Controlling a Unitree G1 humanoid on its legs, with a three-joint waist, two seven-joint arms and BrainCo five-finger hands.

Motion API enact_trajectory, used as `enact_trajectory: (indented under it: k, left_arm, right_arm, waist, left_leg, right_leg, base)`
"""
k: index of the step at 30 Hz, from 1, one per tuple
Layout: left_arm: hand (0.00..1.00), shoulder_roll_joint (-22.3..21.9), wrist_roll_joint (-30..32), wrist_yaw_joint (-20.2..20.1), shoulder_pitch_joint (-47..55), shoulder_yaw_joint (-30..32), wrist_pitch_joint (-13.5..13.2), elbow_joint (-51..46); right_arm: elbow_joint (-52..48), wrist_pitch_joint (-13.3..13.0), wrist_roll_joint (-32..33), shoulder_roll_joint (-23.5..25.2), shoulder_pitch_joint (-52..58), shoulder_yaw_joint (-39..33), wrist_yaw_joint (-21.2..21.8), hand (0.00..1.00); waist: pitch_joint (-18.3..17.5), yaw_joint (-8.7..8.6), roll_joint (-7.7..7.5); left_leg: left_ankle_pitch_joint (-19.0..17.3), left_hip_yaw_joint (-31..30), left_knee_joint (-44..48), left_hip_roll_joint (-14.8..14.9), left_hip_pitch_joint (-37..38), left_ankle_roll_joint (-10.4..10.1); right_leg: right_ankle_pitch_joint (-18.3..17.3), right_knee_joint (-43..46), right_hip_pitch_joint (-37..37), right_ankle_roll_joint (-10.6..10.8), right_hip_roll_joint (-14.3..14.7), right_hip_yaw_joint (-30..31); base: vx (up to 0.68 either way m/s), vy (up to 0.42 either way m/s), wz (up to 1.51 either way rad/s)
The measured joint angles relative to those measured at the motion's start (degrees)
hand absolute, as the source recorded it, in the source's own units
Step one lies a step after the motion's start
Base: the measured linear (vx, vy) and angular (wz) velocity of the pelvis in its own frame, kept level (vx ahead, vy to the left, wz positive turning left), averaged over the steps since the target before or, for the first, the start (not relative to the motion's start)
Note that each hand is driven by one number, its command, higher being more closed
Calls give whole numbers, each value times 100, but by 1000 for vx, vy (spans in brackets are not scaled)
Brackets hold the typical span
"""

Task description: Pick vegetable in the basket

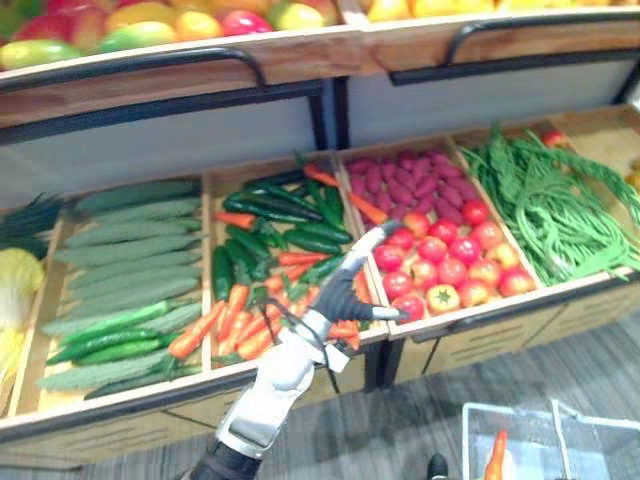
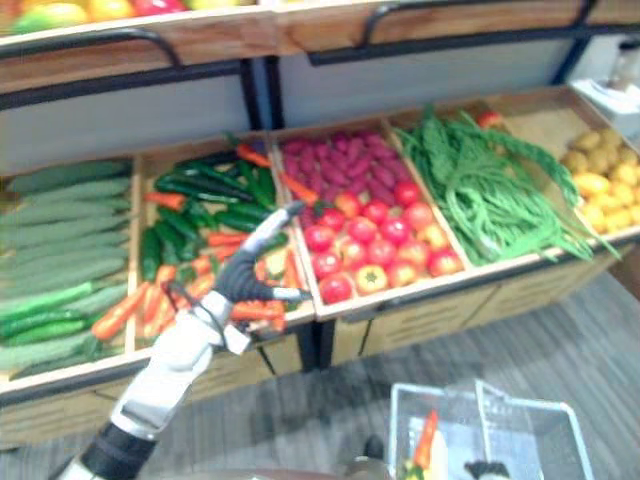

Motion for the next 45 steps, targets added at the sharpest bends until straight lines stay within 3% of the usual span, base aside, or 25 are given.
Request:
enact_trajectory:
  k: [2, 7, 16, 20, 25, 27, 29, 34, 41, 45]
  left_arm:
    - [0, -189, 83, 283, 370, 486, -8, 0]
    - [0, -695, 313, 1116, 1121, 1839, -41, 686]
    - [0, -1178, 542, 2603, 1313, 3652, 343, 2864]
    - [0, -1203, 537, 3017, 1334, 4329, 458, 4159]
    - [0, -1280, -35, 3151, 1350, 5320, 578, 5923]
    - [0, -1285, -261, 3134, 1361, 5439, 620, 6530]
    - [0, -1320, -305, 2911, 1437, 5496, 830, 7057]
    - [0, -1328, -299, 2258, 1531, 5297, 1023, 7283]
    - [0, -1329, -294, 1455, 1382, 4557, 1009, 7541]
    - [0, -1279, -311, 1191, 1366, 4286, 1006, 7679]
  right_arm:
    - [211, -103, 204, 129, 131, -4, -121, 100]
    - [235, -214, 567, 370, 342, -97, -282, 100]
    - [234, -252, 894, 745, 570, -64, -464, 100]
    - [226, -265, 933, 836, 576, 13, -543, 100]
    - [230, -267, 933, 915, 648, -5, -607, 100]
    - [240, -267, 933, 920, 647, -46, -608, 100]
    - [281, -267, 929, 919, 636, -104, -627, 100]
    - [408, -266, 806, 865, 526, -46, -639, 100]
    - [428, -263, 652, 773, 499, 24, -550, 100]
    - [433, -260, 635, 749, 432, 73, -501, 100]
  waist:
    - [-51, 22, -89]
    - [-118, 158, -100]
    - [-239, 158, -247]
    - [-283, 163, -250]
    - [-349, 156, -240]
    - [-348, 153, -238]
    - [-345, 157, -229]
    - [-306, 157, -181]
    - [-299, 144, -115]
    - [-286, 147, -89]
  left_leg:
    - [149, -254, -219, -68, 9, -23]
    - [496, -614, -591, -119, 16, -18]
    - [689, -1091, -770, -95, -52, -29]
    - [687, -1087, -772, -86, -19, -27]
    - [632, -1076, -773, -50, 18, -88]
    - [633, -1069, -772, -33, 20, -87]
    - [632, -1063, -768, -21, 39, -89]
    - [581, -913, -770, 25, 188, -154]
    - [541, -804, -773, 33, 217, -177]
    - [510, -758, -771, 32, 218, -181]
  right_leg:
    - [-146, 104, 52, -7, -51, -237]
    - [-267, 171, 60, -167, -39, -626]
    - [-310, -70, 352, -183, 65, -1200]
    - [-308, -140, 396, -181, 90, -1211]
    - [-305, -248, 475, -177, 153, -1215]
    - [-304, -267, 478, -175, 173, -1207]
    - [-299, -288, 501, -168, 190, -1181]
    - [-299, -308, 556, -169, 232, -1033]
    - [-321, -306, 524, -137, 233, -944]
    - [-309, -308, 488, -156, 236, -874]
  base:
    - [-29, -15, 65]
    - [-9, -13, 36]
    - [-5, -16, 28]
    - [5, -2, 1]
    - [11, -7, -1]
    - [0, 0, 0]
    - [0, 0, 0]
    - [2, -7, -15]
    - [-2, -2, -8]
    - [25, -3, -7]
